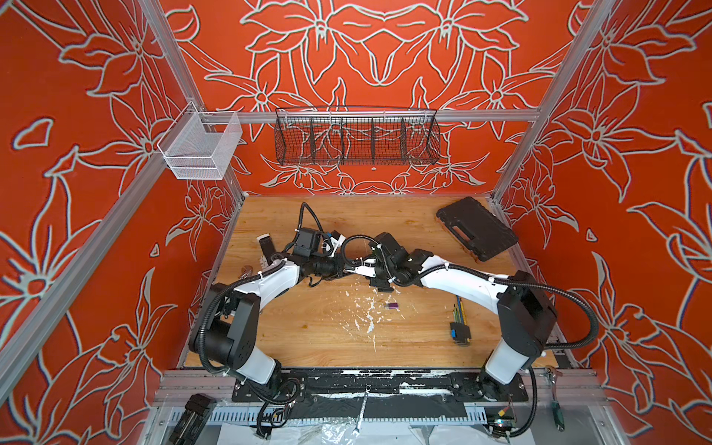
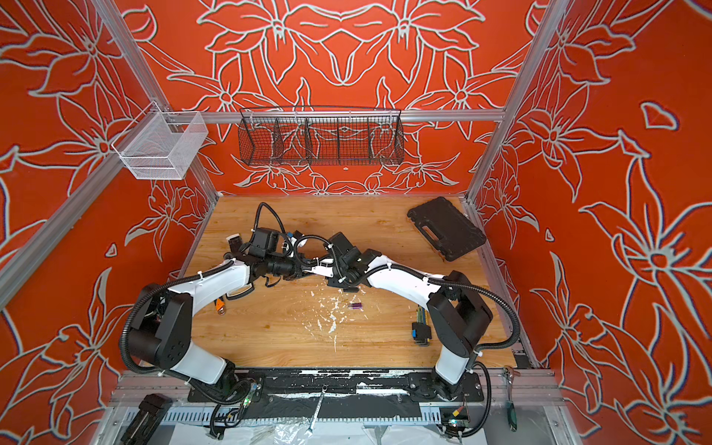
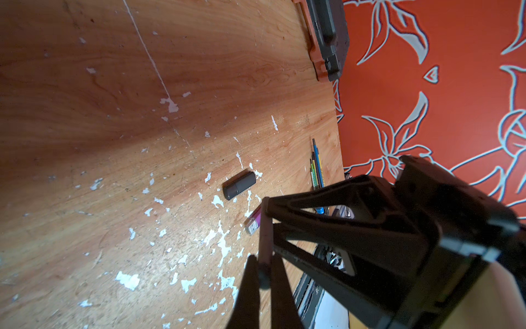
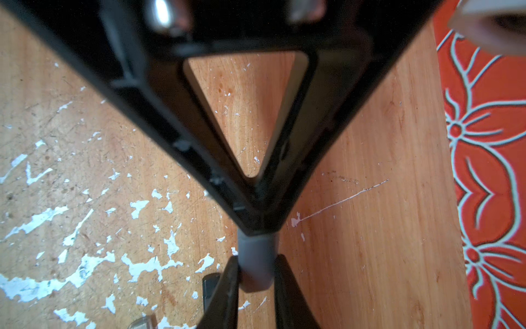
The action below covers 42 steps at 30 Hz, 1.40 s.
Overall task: Close the usb drive cover
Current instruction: Close the cover of the USB drive.
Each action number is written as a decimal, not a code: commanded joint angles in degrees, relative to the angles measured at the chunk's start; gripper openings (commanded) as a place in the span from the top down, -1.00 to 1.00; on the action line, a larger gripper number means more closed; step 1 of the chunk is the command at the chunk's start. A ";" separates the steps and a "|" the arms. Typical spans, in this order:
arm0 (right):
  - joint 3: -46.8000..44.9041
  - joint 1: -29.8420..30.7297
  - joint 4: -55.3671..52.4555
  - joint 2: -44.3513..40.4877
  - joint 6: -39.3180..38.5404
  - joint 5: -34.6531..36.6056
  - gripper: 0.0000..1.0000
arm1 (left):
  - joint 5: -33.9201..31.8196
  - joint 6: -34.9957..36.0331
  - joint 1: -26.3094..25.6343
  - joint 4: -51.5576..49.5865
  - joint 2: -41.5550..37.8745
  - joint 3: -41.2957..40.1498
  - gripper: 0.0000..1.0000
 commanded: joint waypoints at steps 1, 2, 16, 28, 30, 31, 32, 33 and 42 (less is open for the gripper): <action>5.06 2.54 10.05 -3.33 -2.75 -11.44 0.93 | -3.38 0.02 -2.16 -0.07 3.05 -0.99 1.00; 5.46 2.61 10.02 -3.20 -2.75 -11.69 0.93 | -3.55 -0.32 -2.25 0.15 3.32 -1.07 1.00; 6.93 2.58 9.88 -1.43 -0.38 -11.31 0.94 | -4.11 -2.57 -2.64 2.40 5.30 0.50 1.00; 4.25 0.22 3.28 -1.47 -2.57 -9.56 0.95 | -1.75 0.23 -0.51 -0.96 2.16 3.32 0.91; 3.71 0.00 1.17 -1.13 -4.14 -8.87 0.95 | -1.32 -0.25 0.45 -0.73 0.97 3.61 0.73; 3.44 0.01 0.42 -0.91 -4.63 -7.86 0.95 | -1.04 -0.40 0.95 -0.51 0.36 3.74 0.65; 3.18 -0.06 -0.46 -0.66 -5.24 -7.26 0.95 | -1.06 -0.62 1.36 -0.38 -0.23 3.83 0.59; 2.92 -0.15 -1.26 -0.40 -6.00 -6.68 0.95 | -1.08 -0.74 1.76 -0.31 -0.86 4.00 0.55; 4.28 -2.99 -5.87 5.39 -5.09 -0.13 0.94 | -3.67 0.09 6.97 -1.53 -5.59 2.39 0.38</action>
